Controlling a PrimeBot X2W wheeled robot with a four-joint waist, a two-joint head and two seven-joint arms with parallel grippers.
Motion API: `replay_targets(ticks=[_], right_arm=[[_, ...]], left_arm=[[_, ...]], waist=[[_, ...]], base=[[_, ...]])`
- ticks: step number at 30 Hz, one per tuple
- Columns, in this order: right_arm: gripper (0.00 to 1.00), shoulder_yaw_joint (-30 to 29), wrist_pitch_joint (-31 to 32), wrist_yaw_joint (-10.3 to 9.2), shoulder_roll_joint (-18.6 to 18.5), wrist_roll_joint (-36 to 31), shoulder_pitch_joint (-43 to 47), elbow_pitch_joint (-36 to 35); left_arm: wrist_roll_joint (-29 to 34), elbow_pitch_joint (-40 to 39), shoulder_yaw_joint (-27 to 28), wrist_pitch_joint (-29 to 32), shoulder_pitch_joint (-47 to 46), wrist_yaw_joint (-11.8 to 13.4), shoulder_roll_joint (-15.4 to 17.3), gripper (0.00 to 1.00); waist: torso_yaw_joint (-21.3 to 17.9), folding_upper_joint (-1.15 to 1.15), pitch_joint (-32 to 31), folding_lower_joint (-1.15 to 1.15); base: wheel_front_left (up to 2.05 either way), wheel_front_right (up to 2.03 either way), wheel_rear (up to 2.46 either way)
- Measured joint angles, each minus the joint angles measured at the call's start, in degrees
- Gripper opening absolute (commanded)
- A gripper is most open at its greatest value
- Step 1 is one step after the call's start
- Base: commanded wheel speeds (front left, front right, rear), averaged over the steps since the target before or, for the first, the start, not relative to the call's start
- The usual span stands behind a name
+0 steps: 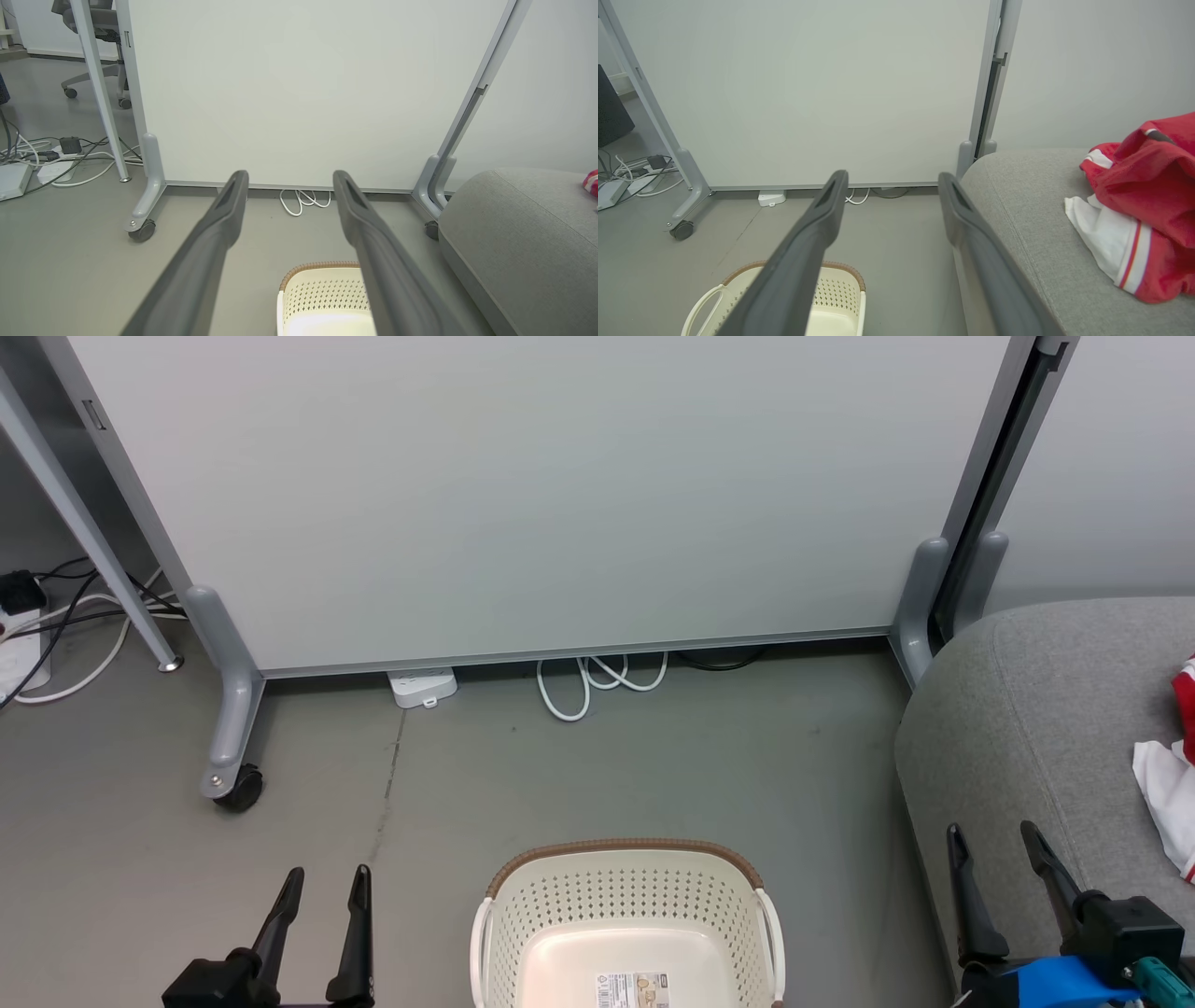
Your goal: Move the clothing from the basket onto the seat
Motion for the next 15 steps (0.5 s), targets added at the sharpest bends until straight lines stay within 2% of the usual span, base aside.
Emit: replay_targets(ticks=[5, 6, 15], right_arm=[[1.00, 0.09, -0.05, 0.00, 0.00, 0.24, -0.01, 0.34], [0.00, 0.13, -0.07, 0.00, 0.00, 0.40, -0.01, 0.45], [0.00, 0.10, 0.36, 0.00, 0.32, 0.81, 0.81, 5.16]], left_arm=[[0.43, 0.56, -0.15, 0.00, -0.01, -0.07, -0.23, 1.00], [0.48, 0.55, -0.26, 0.00, -0.01, -0.07, -0.27, 0.00], [-0.13, 4.43, -0.77, 0.48, 2.28, -0.04, -1.43, 0.00]], waist=[[-0.09, 0.00, -0.13, 0.00], [-0.10, 0.00, -0.17, 0.00], [-0.14, 0.00, -0.20, 0.00]], base=[[0.00, 0.00, 0.00], [0.00, 0.00, 0.00], [0.00, 0.00, 0.00]])
